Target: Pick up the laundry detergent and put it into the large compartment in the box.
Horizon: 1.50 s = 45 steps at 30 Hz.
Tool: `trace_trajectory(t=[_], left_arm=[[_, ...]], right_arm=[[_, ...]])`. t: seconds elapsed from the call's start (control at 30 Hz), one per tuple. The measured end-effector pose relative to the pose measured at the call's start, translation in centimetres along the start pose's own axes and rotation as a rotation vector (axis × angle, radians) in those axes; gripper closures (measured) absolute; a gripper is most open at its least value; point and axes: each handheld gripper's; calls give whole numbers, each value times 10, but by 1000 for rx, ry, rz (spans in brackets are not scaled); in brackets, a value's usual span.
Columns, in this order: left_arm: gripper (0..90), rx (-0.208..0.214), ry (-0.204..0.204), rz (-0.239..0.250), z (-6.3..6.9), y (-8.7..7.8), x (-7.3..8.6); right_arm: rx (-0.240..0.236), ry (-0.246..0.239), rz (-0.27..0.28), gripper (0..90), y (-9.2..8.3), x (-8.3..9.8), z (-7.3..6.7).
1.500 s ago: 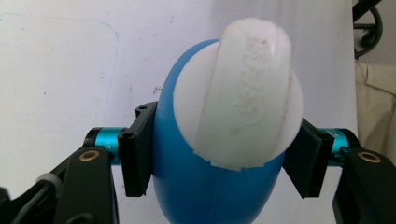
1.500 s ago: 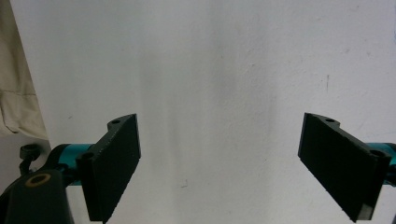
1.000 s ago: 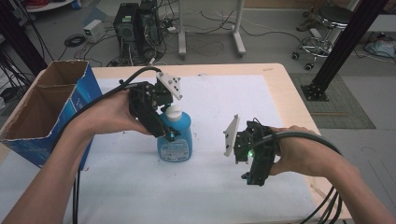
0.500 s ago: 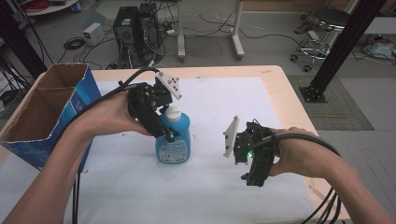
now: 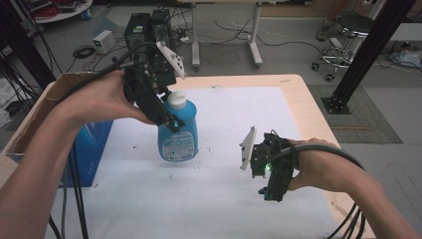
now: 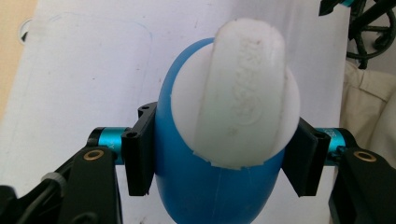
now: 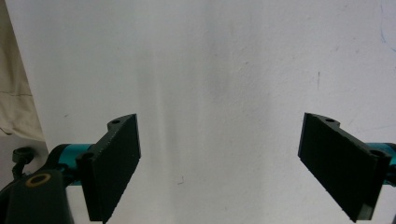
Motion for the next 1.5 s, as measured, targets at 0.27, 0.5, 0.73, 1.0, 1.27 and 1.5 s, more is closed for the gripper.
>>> trace_trajectory(t=[0.27,0.5,0.73,1.0,1.27,1.5], left_arm=[[375,-34,-30,-3,-11,-39,-11],[375,-59,-70,-5,-20,-72,-15],[376,-85,-104,-21,-28,-93,-17],[376,-90,-120,-17,-33,-108,-17],[376,-92,-134,-25,-37,-114,-14],[376,-102,-166,-26,-40,-121,-3]], right_arm=[[2,-1,4,123,-1,-2,0],[6,-8,3,123,-3,-2,2],[6,-2,0,123,-3,-2,2],[11,-11,0,123,-4,-4,3],[16,-5,1,123,-5,-4,3],[17,-8,4,123,-4,-3,2]])
Point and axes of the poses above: each handheld gripper's, and its own axes: y roughly forward along the jaws, x roughly out of its underside, z roughly to its right
